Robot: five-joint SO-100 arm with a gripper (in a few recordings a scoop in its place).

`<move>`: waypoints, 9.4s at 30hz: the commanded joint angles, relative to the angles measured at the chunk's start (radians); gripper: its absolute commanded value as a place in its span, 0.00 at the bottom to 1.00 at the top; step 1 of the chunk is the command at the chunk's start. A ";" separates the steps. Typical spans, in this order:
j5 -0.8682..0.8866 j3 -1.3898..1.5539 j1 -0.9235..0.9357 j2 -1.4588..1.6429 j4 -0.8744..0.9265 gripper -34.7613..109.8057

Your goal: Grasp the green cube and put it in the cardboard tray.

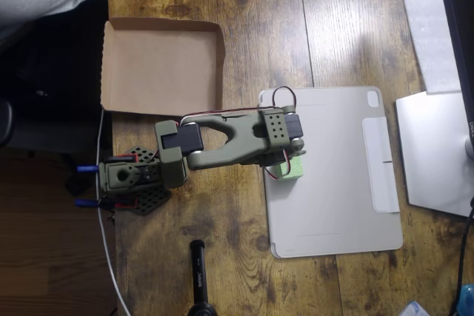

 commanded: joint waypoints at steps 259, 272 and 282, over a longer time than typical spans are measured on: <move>-0.152 -0.026 -0.011 0.245 -0.178 0.33; -0.078 0.009 -0.087 0.196 -0.014 0.29; -0.003 0.060 -0.104 0.071 -0.071 0.29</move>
